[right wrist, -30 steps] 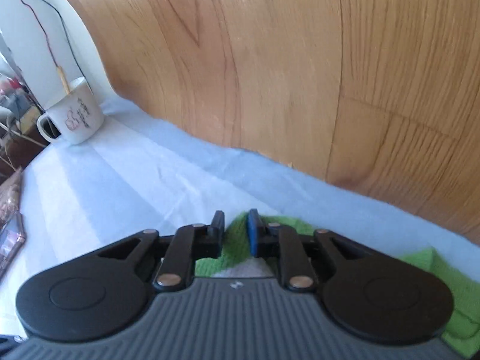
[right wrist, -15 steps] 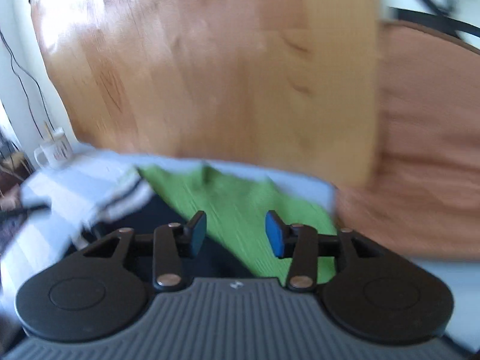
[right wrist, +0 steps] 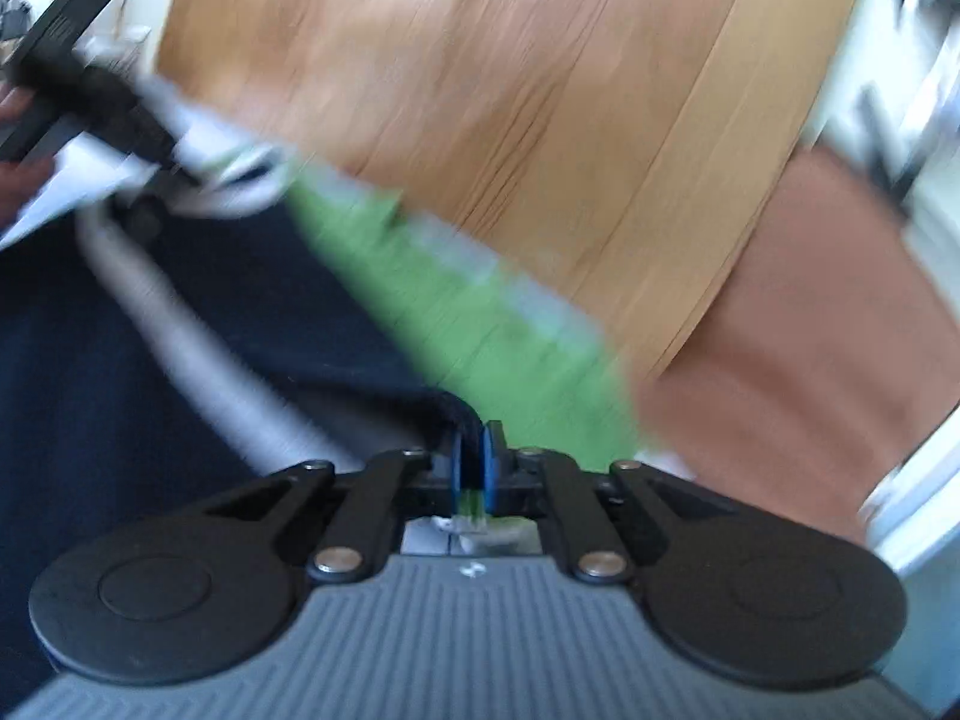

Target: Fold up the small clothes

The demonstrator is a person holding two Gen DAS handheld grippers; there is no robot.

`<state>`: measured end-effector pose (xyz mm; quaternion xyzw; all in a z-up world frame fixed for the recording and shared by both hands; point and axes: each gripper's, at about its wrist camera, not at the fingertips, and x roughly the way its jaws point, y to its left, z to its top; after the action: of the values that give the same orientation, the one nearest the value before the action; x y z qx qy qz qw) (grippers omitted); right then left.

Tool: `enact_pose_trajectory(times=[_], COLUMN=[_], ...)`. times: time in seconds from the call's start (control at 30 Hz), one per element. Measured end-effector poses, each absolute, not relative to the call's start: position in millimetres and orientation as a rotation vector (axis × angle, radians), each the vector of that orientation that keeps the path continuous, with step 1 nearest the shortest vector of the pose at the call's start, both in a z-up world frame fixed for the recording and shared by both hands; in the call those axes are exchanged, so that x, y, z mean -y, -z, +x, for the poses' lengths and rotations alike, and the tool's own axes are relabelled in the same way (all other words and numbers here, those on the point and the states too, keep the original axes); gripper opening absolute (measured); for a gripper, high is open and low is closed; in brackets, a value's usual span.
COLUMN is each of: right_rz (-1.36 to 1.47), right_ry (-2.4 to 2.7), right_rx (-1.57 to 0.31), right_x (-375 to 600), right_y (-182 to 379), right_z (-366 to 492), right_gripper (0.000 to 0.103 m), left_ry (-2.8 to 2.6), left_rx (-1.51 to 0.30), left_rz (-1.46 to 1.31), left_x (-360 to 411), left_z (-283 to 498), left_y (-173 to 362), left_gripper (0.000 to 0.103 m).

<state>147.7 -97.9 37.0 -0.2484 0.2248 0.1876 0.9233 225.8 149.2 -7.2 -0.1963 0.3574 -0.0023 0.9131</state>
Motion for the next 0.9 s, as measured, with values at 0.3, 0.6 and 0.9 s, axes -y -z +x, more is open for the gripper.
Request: enact_pose_trajectory(times=[0.3, 0.6, 0.9], right_rz=[-0.752, -0.288, -0.239], right_ry=[-0.287, -0.059, 0.267], right_rx=[-0.363, -0.483, -0.552], right_x=[92, 215, 290], right_y=[-8, -40, -27], right_z=[177, 115, 22], right_gripper=[0.014, 0.029, 0.029], left_ry=[-0.067, -0.123, 0.089], left_rx=[-0.685, -0.622, -0.580], left_rz=[-0.251, -0.237, -0.170], left_x=[-135, -139, -105], left_z=[211, 202, 186], left_y=[14, 2, -9], left_gripper=[0.011, 0.020, 0.020])
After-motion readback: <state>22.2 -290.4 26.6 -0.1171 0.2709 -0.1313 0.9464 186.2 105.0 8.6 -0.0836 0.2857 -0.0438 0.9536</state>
